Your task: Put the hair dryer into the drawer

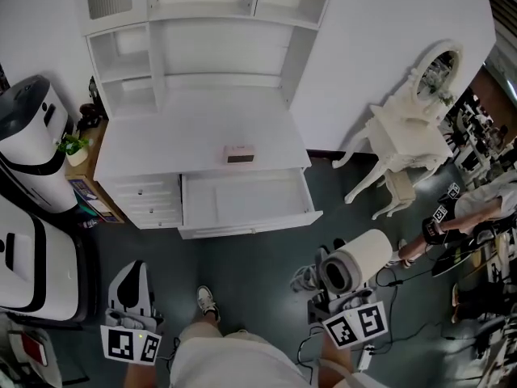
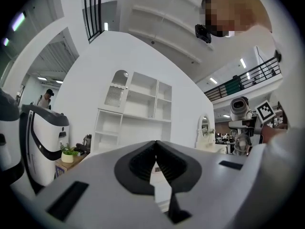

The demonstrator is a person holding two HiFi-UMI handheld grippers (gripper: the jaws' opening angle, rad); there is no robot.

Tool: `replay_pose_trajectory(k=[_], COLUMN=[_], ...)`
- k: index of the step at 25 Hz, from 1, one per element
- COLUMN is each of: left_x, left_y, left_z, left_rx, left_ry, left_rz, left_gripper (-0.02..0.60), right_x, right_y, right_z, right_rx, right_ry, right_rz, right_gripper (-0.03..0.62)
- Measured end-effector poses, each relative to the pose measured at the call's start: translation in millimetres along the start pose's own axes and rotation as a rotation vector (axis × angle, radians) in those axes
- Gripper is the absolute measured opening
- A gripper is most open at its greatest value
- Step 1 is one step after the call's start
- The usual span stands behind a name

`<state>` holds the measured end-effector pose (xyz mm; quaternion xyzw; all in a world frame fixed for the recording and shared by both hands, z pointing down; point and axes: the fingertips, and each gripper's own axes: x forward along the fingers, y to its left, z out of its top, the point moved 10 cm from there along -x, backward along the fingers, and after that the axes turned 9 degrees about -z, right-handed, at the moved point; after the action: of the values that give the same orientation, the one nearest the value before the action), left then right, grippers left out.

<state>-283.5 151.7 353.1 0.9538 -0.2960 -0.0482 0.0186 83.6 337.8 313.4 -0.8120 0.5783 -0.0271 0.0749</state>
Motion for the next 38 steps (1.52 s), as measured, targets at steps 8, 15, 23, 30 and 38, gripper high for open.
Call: replay_pose_trajectory(k=[8,15,23,30,38], left_x=[105.1,153.6,192.7,222.5,258.9], left_y=[72.6,102.9,104.2,98.8,88.8], left_z=[-8.8,-20.9,-27.4,-28.0,-24.3], left_rx=[-0.053,-0.103,-0.115,-0.103,-0.078], left_ry=[0.014,0.047,0.070,0.058,0.051], left_rz=[-0.087,-0.160,-0.199,-0.145,-0.085], left_gripper=[0.015,0.015,0.015,0.015,0.015], right_x=[93.2,126.0,150.2,185.9,239.5], right_y=[9.7,16.0,2.5,-26.9,-55.7], right_z=[1.4,-3.7,-8.7,-19.0,-42.9], right_rx=[-0.026,-0.024,-0.014,0.001,-0.014], right_ry=[0.027,0.052,0.069,0.094,0.163], right_rz=[-0.061,-0.124,-0.152,-0.110,-0.024], right_gripper=[0.170,0.170,0.170,0.170,0.170])
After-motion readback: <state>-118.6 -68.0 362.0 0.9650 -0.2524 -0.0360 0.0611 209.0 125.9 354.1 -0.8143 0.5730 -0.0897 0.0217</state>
